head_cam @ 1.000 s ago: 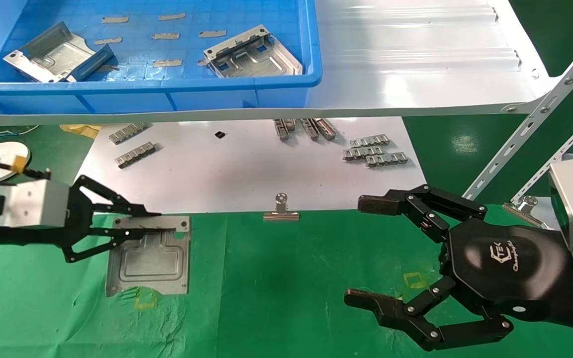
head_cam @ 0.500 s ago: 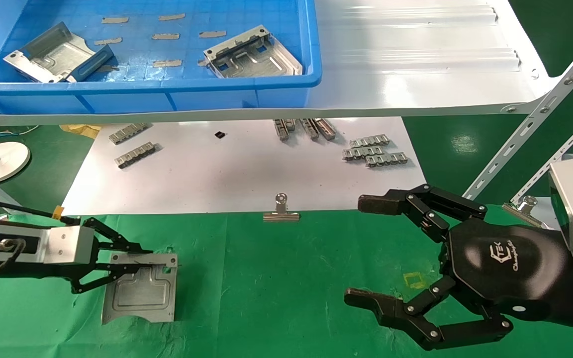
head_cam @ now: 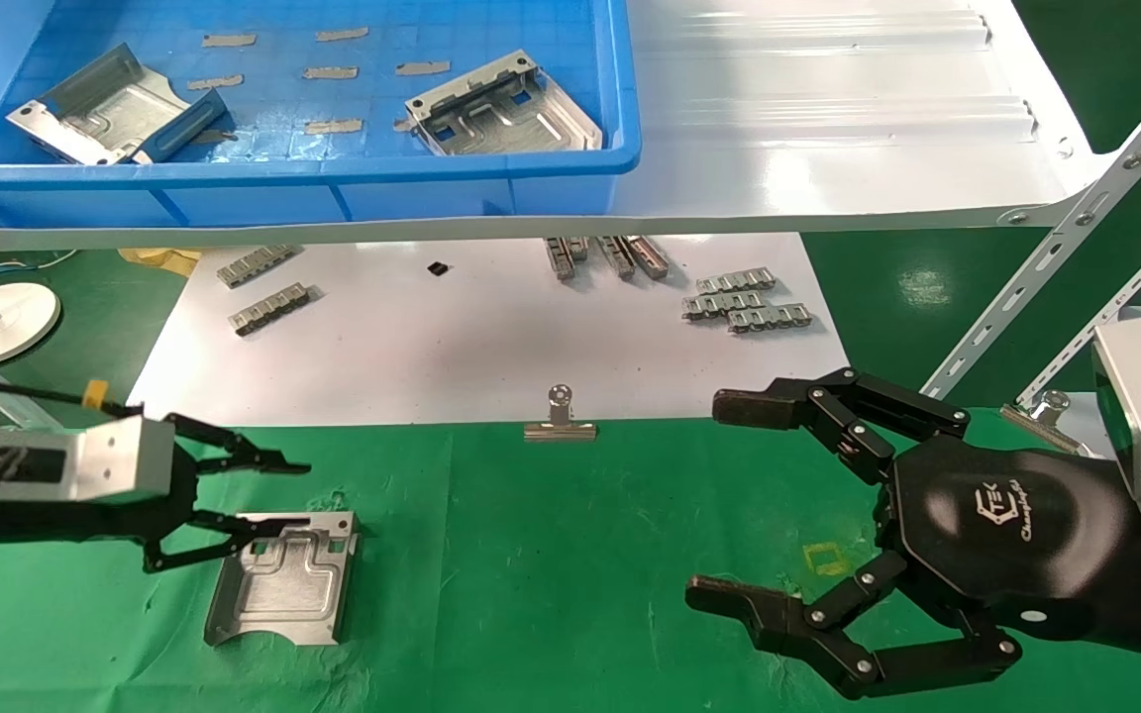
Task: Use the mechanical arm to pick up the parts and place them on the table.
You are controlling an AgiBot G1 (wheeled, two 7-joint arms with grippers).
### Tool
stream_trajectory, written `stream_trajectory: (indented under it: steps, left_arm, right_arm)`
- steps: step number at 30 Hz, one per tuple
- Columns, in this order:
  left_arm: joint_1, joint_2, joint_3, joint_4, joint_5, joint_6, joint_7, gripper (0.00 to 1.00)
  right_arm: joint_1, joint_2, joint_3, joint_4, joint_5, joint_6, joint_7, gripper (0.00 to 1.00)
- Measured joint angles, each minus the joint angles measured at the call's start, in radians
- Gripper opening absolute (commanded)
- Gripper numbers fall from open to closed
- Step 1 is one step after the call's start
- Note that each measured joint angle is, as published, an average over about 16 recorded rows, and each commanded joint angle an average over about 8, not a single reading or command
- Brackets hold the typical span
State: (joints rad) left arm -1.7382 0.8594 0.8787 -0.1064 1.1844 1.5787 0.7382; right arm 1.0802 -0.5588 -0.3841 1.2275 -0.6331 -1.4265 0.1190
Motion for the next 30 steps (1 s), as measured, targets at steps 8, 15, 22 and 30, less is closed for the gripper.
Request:
stream_trajectory:
  steps: [8,15,22,30]
  left_arm:
    - [0.013,-0.002,-0.031,0.031,-0.064,0.013,-0.066,1.00]
    - [0.019,-0.002,-0.038,0.035,-0.079,0.013,-0.083,1.00]
    - [0.038,-0.011,-0.054,-0.009,-0.086,0.009,-0.103,1.00]
    - [0.102,-0.036,-0.110,-0.131,-0.122,0.000,-0.187,1.00]
  right_arm:
    - [0.000,0.000,0.000,0.000,0.000,0.000,0.000,1.00]
    - [0.000,0.000,0.000,0.000,0.000,0.000,0.000,1.00]
    - [0.000,0.000,0.000,0.000,0.000,0.000,0.000,1.00]
    - [0.000,0.000,0.000,0.000,0.000,0.000,0.000,1.00]
